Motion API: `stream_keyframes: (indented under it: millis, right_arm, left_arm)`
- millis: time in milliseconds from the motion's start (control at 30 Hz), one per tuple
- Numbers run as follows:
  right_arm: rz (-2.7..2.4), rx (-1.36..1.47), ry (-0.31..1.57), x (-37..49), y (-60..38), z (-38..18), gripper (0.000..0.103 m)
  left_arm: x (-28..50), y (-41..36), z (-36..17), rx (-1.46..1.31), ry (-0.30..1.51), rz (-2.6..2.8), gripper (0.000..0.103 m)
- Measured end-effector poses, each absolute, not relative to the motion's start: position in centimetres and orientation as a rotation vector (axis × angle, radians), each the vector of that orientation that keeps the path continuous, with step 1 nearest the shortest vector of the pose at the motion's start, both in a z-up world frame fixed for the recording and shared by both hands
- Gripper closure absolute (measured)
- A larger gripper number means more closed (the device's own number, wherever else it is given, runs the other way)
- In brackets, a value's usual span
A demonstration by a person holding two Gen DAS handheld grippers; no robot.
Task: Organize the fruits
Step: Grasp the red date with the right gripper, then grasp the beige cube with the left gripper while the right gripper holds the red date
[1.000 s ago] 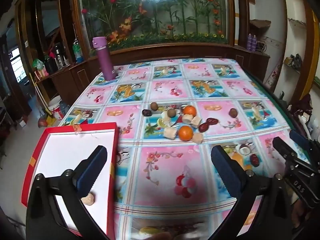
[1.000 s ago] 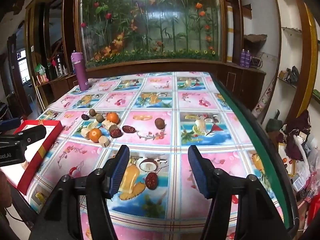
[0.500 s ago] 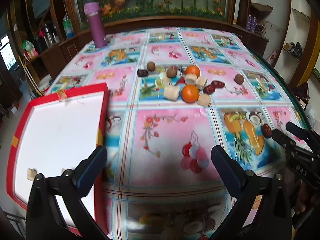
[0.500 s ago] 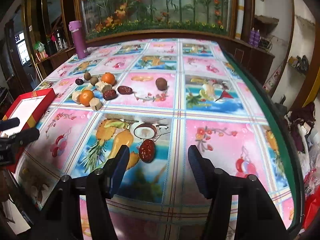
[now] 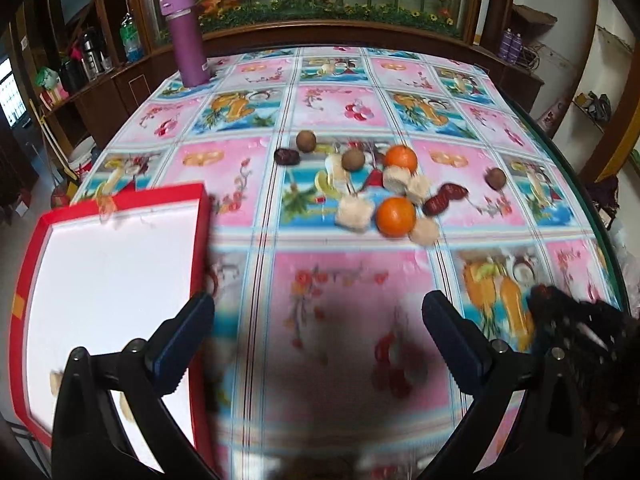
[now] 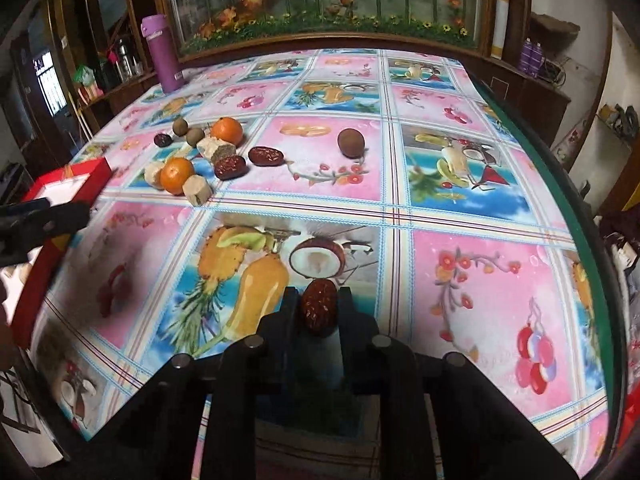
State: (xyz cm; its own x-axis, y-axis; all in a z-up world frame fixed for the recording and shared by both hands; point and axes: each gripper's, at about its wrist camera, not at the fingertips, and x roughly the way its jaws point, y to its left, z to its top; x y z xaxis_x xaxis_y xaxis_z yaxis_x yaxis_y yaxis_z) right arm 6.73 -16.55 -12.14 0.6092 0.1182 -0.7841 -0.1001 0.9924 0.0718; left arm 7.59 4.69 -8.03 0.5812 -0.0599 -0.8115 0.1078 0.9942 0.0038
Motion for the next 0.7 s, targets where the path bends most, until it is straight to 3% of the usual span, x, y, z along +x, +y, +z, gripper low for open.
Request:
stream_keyframes:
  millis: [367, 633, 700]
  right_arm:
    - [0.272, 0.236, 0.907, 7.4, -18.2, -12.2, 0.085]
    - [0.301, 0.278, 0.913, 7.7, -18.6, -12.2, 0.085]
    - [0.302, 0.282, 0.913, 7.7, -18.6, -12.2, 0.085]
  left_arm:
    - [14.0, 3.3, -10.9, 0.092, 1.080, -0.063, 0.000]
    - [16.2, 3.3, -11.1, 0.177, 1.079, -0.072, 0.000]
    - [16.5, 3.2, -11.1, 0.184, 1.077, -0.083, 0.005]
